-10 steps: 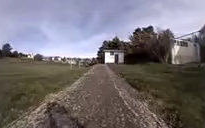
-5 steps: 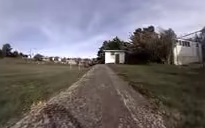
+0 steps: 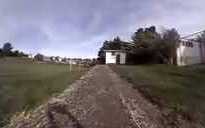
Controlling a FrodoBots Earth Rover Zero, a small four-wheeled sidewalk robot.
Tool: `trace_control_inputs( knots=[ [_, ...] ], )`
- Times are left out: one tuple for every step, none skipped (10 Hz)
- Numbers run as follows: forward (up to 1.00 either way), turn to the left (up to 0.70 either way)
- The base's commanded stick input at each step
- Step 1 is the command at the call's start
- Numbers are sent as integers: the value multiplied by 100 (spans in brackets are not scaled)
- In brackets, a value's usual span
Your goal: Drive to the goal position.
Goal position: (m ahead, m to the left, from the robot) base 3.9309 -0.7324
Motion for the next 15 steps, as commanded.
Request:
trace_control_inputs(
  knots=[
    [85, -6],
    [85, -15],
    [85, -28],
    [85, -33],
    [85, -31],
    [85, -20],
    [85, -10],
    [85, -1],
    [85, 0],
    [85, 0],
    [85, 0],
    [85, 0],
    [85, 0],
    [85, 0],
    [85, 0]
  ],
)
